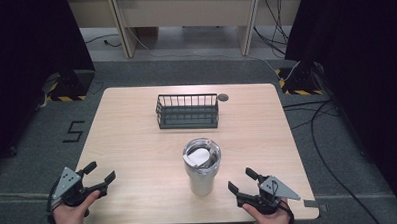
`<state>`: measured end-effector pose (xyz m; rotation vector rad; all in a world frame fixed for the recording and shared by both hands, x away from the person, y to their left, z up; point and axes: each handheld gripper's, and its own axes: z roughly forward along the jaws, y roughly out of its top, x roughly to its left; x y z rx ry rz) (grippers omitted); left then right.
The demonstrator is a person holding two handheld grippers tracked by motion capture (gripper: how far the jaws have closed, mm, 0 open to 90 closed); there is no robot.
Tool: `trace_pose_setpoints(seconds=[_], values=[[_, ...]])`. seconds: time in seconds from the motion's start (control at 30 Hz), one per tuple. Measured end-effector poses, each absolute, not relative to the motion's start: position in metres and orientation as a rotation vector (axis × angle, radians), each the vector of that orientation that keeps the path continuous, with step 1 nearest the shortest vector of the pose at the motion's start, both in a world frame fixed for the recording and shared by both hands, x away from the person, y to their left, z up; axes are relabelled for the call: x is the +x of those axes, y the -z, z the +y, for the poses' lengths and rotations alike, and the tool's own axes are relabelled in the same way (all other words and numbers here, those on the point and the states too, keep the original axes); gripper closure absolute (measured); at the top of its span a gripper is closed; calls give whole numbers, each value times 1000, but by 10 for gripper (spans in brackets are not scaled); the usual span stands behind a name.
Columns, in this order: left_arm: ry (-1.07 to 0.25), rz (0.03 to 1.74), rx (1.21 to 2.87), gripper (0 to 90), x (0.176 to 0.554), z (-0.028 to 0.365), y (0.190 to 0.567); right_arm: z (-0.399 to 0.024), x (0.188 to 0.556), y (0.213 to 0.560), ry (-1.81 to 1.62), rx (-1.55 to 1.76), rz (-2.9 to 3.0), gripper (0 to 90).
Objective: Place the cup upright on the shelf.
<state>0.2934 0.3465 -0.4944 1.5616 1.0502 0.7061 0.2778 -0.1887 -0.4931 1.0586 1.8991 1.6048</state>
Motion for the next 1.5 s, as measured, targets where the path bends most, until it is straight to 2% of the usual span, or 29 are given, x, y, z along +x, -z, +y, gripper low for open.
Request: trace_pose_setpoints(seconds=[0.57, 1.5], values=[[-677, 1054, 1566, 170, 294, 347, 500, -163, 272, 485, -1628, 965, 1931, 210], [-669, 1072, 1566, 184, 296, 347, 504, -118, 295, 485, -1650, 871, 2024, 112]])
